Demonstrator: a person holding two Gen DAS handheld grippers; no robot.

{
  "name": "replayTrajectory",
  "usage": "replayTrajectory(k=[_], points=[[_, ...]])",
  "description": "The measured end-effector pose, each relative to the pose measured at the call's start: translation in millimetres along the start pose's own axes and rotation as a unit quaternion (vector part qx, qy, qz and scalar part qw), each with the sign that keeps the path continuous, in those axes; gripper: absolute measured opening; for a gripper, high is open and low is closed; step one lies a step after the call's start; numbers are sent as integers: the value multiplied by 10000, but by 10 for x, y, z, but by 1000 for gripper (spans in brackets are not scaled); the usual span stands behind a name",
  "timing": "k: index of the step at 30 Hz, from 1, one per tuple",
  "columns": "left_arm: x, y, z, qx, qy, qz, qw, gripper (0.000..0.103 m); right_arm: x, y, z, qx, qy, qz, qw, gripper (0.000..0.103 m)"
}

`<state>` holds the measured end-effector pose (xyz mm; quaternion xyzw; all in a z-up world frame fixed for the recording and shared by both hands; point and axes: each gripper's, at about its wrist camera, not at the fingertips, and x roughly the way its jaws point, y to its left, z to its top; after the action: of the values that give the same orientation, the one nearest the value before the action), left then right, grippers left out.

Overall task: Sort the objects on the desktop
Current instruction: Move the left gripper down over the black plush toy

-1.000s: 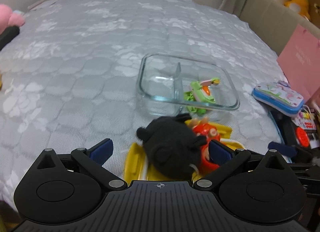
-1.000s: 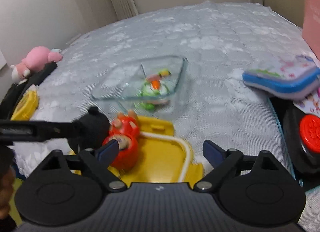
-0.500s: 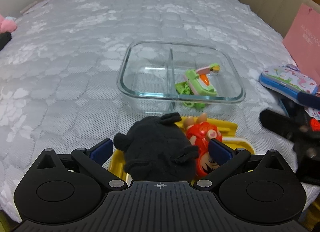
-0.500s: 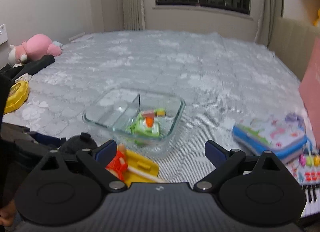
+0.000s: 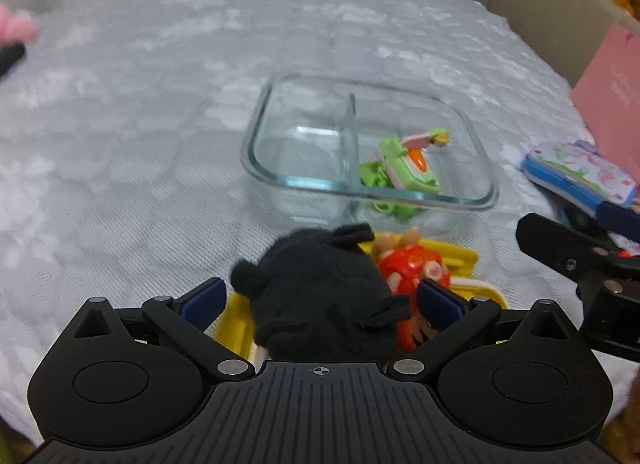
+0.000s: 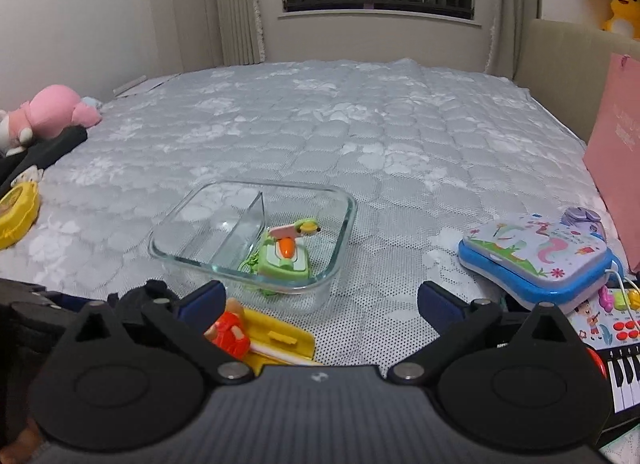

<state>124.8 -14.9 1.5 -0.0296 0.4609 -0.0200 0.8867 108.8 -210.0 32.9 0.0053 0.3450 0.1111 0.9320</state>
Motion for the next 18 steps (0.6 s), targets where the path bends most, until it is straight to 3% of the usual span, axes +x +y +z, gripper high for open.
replayTrajectory(k=[3,8,15,17,18], points=[[-74,-84,-19,277,-307,123,9991,103,-33,-45,-14,70,-22,7,10000,103],[-131,-175,-69,594,-426,-56,9973,103,-81,-179,-65,397,-72,219,9989,103],[-274,-132,-96,481,-651,-114,9967,103,-57,-349,-194,905,75,724,9932,103],[-308,-122,-81,414,-698,-166,9966,99,-56,-377,-228,985,112,745,9923,103],[-316,-118,-70,401,-691,-195,9966,91,-59,-387,-246,1014,123,750,9919,103]])
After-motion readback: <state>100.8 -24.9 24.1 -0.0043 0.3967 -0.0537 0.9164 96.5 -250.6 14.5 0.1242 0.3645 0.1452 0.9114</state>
